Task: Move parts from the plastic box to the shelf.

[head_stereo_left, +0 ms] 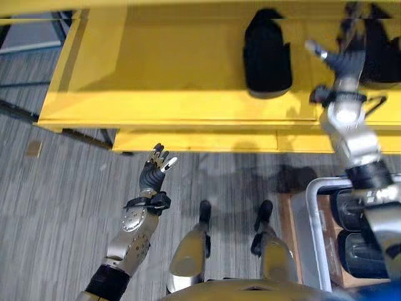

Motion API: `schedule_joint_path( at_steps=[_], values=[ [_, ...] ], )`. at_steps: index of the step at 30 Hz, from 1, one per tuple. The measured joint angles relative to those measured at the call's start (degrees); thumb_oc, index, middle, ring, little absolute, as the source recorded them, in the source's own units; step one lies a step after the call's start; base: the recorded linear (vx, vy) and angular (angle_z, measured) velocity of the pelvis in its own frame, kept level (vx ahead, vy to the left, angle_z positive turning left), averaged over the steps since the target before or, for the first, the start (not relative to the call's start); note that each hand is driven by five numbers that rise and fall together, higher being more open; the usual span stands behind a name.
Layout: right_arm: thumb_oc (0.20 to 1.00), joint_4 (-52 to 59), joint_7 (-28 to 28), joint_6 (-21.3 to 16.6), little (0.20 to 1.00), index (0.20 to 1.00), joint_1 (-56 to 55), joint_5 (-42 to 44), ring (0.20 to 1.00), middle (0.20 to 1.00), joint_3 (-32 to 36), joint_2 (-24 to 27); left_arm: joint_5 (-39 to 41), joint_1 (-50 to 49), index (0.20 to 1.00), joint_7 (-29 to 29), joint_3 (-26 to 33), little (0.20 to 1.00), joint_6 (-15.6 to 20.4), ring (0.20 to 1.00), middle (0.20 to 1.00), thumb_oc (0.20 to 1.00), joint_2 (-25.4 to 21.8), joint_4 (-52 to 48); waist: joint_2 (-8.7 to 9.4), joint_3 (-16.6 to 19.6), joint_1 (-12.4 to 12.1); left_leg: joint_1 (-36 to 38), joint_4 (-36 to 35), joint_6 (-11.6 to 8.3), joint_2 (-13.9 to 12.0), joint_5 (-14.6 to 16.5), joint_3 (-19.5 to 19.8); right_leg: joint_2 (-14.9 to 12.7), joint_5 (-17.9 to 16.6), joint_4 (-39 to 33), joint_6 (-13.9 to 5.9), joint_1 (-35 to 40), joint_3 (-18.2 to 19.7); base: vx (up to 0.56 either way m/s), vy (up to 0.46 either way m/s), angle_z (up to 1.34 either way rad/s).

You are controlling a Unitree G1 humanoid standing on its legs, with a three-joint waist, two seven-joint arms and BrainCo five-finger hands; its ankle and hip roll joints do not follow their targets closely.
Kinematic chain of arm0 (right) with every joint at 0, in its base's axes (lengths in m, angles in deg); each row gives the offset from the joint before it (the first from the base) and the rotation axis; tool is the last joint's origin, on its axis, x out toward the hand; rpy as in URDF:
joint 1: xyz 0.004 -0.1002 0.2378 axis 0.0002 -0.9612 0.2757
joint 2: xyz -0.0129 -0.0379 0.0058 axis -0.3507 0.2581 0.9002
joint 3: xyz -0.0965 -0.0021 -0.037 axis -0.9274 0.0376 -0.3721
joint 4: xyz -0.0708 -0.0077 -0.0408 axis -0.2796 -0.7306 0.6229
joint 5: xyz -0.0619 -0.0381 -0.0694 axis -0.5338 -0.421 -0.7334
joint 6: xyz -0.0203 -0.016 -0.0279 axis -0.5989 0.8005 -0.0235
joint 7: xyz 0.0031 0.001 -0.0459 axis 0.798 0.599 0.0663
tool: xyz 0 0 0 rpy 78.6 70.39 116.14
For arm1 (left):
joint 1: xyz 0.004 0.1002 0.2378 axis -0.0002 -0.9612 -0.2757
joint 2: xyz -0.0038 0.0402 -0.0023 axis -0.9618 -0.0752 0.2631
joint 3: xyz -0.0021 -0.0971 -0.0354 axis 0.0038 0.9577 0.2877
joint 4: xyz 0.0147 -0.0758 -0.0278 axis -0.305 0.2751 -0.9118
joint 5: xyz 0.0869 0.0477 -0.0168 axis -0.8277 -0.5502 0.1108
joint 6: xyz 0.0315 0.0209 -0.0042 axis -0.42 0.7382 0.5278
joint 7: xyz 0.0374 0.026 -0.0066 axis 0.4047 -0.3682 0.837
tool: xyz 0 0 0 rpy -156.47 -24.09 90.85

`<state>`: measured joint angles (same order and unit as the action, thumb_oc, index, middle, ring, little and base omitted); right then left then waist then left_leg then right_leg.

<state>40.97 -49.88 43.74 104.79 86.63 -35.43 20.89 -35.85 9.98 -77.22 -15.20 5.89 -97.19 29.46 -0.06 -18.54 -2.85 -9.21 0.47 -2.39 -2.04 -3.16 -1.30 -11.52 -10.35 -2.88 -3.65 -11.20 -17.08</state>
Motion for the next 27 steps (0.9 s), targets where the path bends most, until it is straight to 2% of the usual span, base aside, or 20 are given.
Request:
schedule_joint_path(
  at_steps=[1, 3, 4, 9, 11, 15, 18, 20, 22, 23, 24, 25, 26, 27],
  values=[
    [1.0, 5.98, 0.84, -0.79, 1.0, 1.0, -10.73, -0.02, 1.0, 1.0, 0.51, -4.8, -0.05, -2.64, 1.0, 0.03, 1.25, 1.0, -1.17, 1.0, 1.0, 1.0, 2.23, -0.03, 0.14, 1.92, 0.99, 1.88, -1.5, -0.35, -0.6, 0.15, -1.19, 0.7, -0.23, -1.37, 0.04, 1.03, 0.82, 0.09, -0.097, -0.46],
    [1.0, 8.62, 3.37, -0.87, 1.0, 1.0, -18.98, 0.08, 1.0, 1.0, 0.31, -8.04, -0.76, -3.83, 1.0, 0.11, 2.08, 1.0, -2.53, 1.0, 1.0, 1.0, 4.72, -0.04, -0.48, 2.69, 2.52, 4.73, -3.3, -0.72, -1.57, -0.06, -1.77, 1.7, -0.25, -2.39, -0.04, 3.16, 1.22, 0.09, -0.107, -0.27],
    [1.0, 9.47, 4.62, -0.9, 1.0, 1.0, -21.42, 0.21, 1.0, 1.0, 0.81, -8.0, -1.59, -3.88, 1.0, 0.15, 2.34, 1.0, -2.97, 1.0, 1.0, 1.0, 5.5, -0.09, -0.83, 2.94, 3.38, 5.18, -3.7, -0.96, -1.97, -0.09, -1.77, 2.05, -0.05, -2.38, -0.08, 3.49, 1.25, 0.08, -0.107, 0.03],
    [1.0, 18.76, 11.86, -1.41, 1.0, 1.0, -36.22, 2.1, 1.0, 1.0, 4.81, -9.59, -4.88, -7.61, 1.0, 1.27, 6.44, 1.0, -4.17, 1.0, 1.0, 1.0, 9.17, -0.29, -2.07, 5.97, 3.66, 8.85, -5.45, -2.06, -4.12, 0.03, -2.79, 4.38, 1.81, -2.39, 0.41, 5.85, 2.06, 0.03, -0.115, -0.13],
    [1.0, 19.44, 14.35, -2.15, 1.0, 1.0, -39.75, 2.58, 1.0, 1.0, 5.05, -8.41, -5.76, -9.68, 1.0, 1.34, 7.6, 1.0, -4.04, 1.0, 1.0, 1.0, 9.56, -0.22, -2.49, 7.28, 5.53, 9.11, -5.46, -2.37, -4.89, 0.25, -2.89, 5.08, 2.13, -2.39, 0.68, 5.99, 2.19, -0.02, -0.118, -0.09],
    [1.0, 19.78, 17.72, -2.25, 1.0, 1.0, -42.95, 2.89, 1.0, 1.0, 5.08, -7.0, -6.75, -11.41, 1.0, 2.15, 7.72, 1.0, -4.04, 1.0, 1.0, 1.0, 9.72, -0.19, -3.58, 7.57, 7.09, 9.36, -5.3, -2.86, -6.75, 0.57, -4.79, 7.11, 2.32, -2.26, 0.98, 4.97, 4.0, -0.04, -0.145, -0.28],
    [1.0, 19.73, 18.28, -2.75, 1.0, 1.0, -42.66, 2.84, 1.0, 1.0, 4.88, -5.23, -6.85, -11.19, 1.0, 2.39, 7.62, 1.0, -3.93, 1.0, 1.0, 1.0, 9.73, -0.13, -4.31, 7.75, 6.83, 8.51, -4.89, -3.33, -8.17, 0.79, -6.53, 8.72, 3.07, -0.49, 2.08, 1.71, 5.75, -0.01, -0.14, -0.4],
    [1.0, 18.58, 18.52, -3.11, 1.0, 1.0, -41.69, 2.79, 1.0, 1.0, 4.25, -5.19, -6.88, -10.66, 1.0, 2.51, 7.35, 1.0, -3.9, 1.0, 1.0, 1.0, 9.8, 0.17, -4.42, 7.58, 6.44, 8.14, -3.62, -3.73, -8.54, 1.66, -5.62, 10.01, 3.41, 0.02, 2.72, 0.8, 7.75, 0.05, -0.062, -0.55],
    [1.0, 17.9, 18.62, -3.15, 1.0, 1.0, -41.17, 2.77, 1.0, 1.0, 3.64, -5.1, -6.92, -9.33, 1.0, 2.55, 6.45, 1.0, -3.85, 1.0, 1.0, 1.0, 9.81, 0.99, -3.72, 7.13, 5.29, 6.93, 0.76, -2.13, -7.4, 3.12, 4.18, 10.25, 3.43, 0.55, 3.44, 0.53, 10.99, 0.07, -0.056, -0.68],
    [1.0, 17.8, 18.63, -3.15, 1.0, 1.0, -40.1, 2.82, 1.0, 1.0, 2.95, -5.08, -6.97, -8.17, 1.0, 2.59, 6.42, 1.0, -3.75, 1.0, 1.0, 1.0, 9.88, 1.44, -2.05, 6.12, 5.13, 4.26, 5.32, -1.3, -4.54, 4.75, 11.69, 9.11, 2.64, 0.93, 4.5, 0.3, 13.69, 0.05, -0.046, -0.81],
    [1.0, 17.65, 18.86, -3.17, 1.0, 1.0, -38.85, 2.83, 1.0, 1.0, 2.15, -5.09, -7.0, -7.86, 1.0, 2.63, 6.41, 1.0, -3.65, 1.0, 1.0, 1.0, 9.93, 1.69, -0.84, 5.76, 4.63, 3.39, 6.72, -2.01, -1.13, 6.02, 18.11, 8.09, 2.57, 0.98, 4.53, -0.55, 15.75, 0.05, -0.011, -1.04],
    [1.0, 17.6, 19.11, -3.17, 1.0, 1.0, -37.16, 2.88, 1.0, 1.0, 1.27, -5.16, -7.55, -7.91, 1.0, 2.66, 6.47, 1.0, -3.55, 1.0, 1.0, 1.0, 9.95, 1.71, -0.22, 5.41, 4.16, 2.39, 7.76, -2.05, 3.44, 6.98, 24.22, 7.63, 2.54, 1.17, 4.45, -1.71, 19.03, 0.03, 0.007, -1.3],
    [1.0, 17.55, 19.36, -3.16, 1.0, 1.0, -35.91, 3.0, 1.0, 1.0, 0.42, -5.2, -8.0, -8.12, 1.0, 2.73, 6.48, 1.0, -3.37, 1.0, 1.0, 1.0, 10.07, 1.71, -0.12, 5.35, 3.55, 1.95, 9.29, -1.11, 7.25, 8.13, 28.22, 7.63, 2.37, 1.64, 3.95, -2.7, 21.35, 0.04, 0.127, -1.4],
    [1.0, 17.56, 20.0, -3.16, 1.0, 1.0, -35.56, 3.1, 1.0, 1.0, -0.51, -5.18, -8.0, -8.72, 1.0, 2.89, 6.46, 1.0, -3.32, 1.0, 1.0, 1.0, 10.21, 1.81, -0.71, 5.55, 3.27, 1.55, 9.93, -0.13, 9.29, 8.28, 29.94, 8.49, 1.78, 1.86, 2.94, -2.63, 22.79, 0.03, 0.159, -1.17]
  ],
)
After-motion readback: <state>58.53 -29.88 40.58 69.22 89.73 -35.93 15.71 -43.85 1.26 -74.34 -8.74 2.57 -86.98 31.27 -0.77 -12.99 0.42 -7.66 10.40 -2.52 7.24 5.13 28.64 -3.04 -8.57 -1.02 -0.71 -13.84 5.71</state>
